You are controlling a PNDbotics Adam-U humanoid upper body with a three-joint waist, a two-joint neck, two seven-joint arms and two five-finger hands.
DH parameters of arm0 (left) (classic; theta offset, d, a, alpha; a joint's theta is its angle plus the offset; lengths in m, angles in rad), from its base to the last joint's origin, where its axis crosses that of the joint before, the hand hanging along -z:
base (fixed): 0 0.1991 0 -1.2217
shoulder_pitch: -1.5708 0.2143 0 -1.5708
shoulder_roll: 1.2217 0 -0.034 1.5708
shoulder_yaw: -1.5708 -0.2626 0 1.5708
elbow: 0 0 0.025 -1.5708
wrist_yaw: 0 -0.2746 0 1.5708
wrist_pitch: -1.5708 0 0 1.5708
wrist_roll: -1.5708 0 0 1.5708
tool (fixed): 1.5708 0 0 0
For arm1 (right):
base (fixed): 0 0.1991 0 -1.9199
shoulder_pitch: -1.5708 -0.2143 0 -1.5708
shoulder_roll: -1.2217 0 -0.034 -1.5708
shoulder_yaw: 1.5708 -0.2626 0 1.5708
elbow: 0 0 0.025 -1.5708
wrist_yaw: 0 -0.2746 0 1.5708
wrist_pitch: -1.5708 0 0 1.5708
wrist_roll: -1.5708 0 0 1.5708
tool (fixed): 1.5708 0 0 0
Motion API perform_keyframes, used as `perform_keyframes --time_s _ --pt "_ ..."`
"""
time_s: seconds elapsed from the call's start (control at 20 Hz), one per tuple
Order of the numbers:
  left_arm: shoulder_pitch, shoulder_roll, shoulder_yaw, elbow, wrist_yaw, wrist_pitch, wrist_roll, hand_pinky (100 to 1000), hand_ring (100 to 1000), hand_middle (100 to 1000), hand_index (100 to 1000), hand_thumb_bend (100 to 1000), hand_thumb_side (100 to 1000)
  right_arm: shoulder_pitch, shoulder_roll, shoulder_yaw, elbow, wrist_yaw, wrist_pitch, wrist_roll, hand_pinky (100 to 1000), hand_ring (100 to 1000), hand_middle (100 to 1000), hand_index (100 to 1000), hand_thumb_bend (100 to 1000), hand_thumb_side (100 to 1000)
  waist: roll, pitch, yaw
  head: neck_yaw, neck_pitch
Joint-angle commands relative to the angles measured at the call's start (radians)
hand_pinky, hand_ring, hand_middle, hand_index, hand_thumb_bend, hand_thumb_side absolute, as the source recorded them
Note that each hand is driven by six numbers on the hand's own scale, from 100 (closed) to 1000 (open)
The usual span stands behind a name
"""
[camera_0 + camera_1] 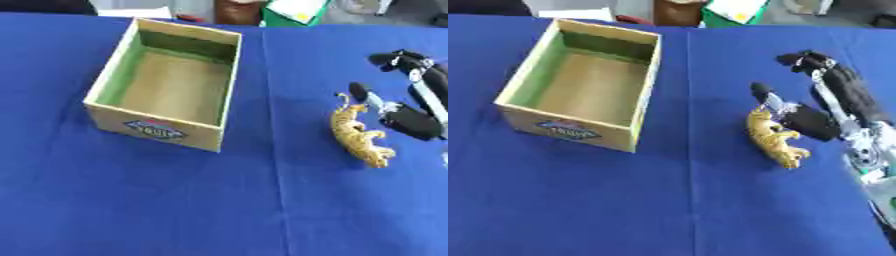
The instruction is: Pick up objects on the table and place them in the box.
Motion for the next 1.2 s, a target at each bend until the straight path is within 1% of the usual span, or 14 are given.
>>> perform_keyframes --time_s 0.05,0.4,0.5,0.55,0.6,0.65,0.75,0.9,1.0,1.1,1.15,1.2 --pt "-0.009 0.017 0.005 -0.017 0.004 0.001 0.001 553 512 544 730 100 630 -0.005 -0.012 -0.014 -0.014 -0.006 -0.001 0.009 868 780 772 883 442 1000 0.001 -0.020 0.001 -0.003 -0.012" --pt "-0.010 0.018 0.009 -0.017 0.005 0.001 0.004 553 512 544 730 100 630 -0.005 -0.009 -0.015 -0.014 -0.004 -0.004 0.017 868 779 772 883 442 1000 0.002 -0.023 0.001 -0.008 -0.012" --pt "-0.010 0.019 0.009 -0.017 0.004 0.001 0.005 553 512 545 730 100 630 -0.003 -0.010 -0.014 -0.014 0.001 -0.004 0.024 867 782 771 876 458 1000 0.001 -0.023 0.001 -0.008 -0.010" --pt "-0.010 0.019 0.009 -0.017 0.003 0.001 0.005 553 512 545 730 100 631 -0.001 -0.014 -0.013 -0.014 0.008 -0.001 0.032 865 789 773 868 506 1000 0.000 -0.023 0.001 -0.008 -0.007" --pt "-0.009 0.019 0.009 -0.017 0.003 0.001 0.005 553 512 545 730 100 631 0.000 -0.017 -0.013 -0.014 0.019 0.002 0.041 865 789 773 868 506 1000 0.000 -0.024 0.001 -0.008 -0.006" --pt "-0.009 0.020 0.009 -0.017 0.003 0.001 0.005 553 512 545 730 100 630 0.001 -0.022 -0.012 -0.014 0.031 0.008 0.051 864 802 773 864 577 1000 -0.001 -0.024 0.001 -0.009 -0.002" --pt "-0.009 0.020 0.009 -0.017 0.002 0.001 0.004 553 512 545 731 100 631 0.005 -0.038 -0.010 -0.014 0.059 0.019 0.077 861 812 763 856 612 1000 -0.003 -0.024 0.000 -0.014 0.006" --pt "-0.008 0.021 0.009 -0.017 0.000 0.002 0.004 553 511 545 731 100 631 0.009 -0.065 0.000 -0.014 0.104 0.031 0.122 855 816 756 837 628 1000 -0.006 -0.023 0.000 -0.019 0.016" --pt "-0.008 0.021 0.009 -0.017 0.000 0.003 0.003 553 511 545 731 100 631 0.015 -0.079 0.015 -0.014 0.136 0.036 0.151 855 816 756 835 639 1000 -0.009 -0.022 0.001 -0.023 0.018" --pt "-0.009 0.020 0.009 -0.017 -0.001 0.003 0.003 554 511 545 731 100 631 0.021 -0.077 0.040 -0.014 0.226 0.039 0.185 853 811 749 829 655 1000 -0.011 -0.021 0.002 -0.026 0.017" --pt "-0.009 0.020 0.009 -0.017 -0.001 0.003 0.002 554 511 545 731 100 631 0.024 -0.075 0.051 -0.014 0.266 0.042 0.199 848 787 739 823 665 1000 -0.012 -0.021 0.003 -0.026 0.016" --pt "-0.009 0.020 0.009 -0.017 -0.001 0.004 0.001 554 511 545 731 100 631 0.026 -0.074 0.061 -0.014 0.299 0.048 0.211 847 785 739 823 667 1000 -0.013 -0.020 0.003 -0.026 0.015"
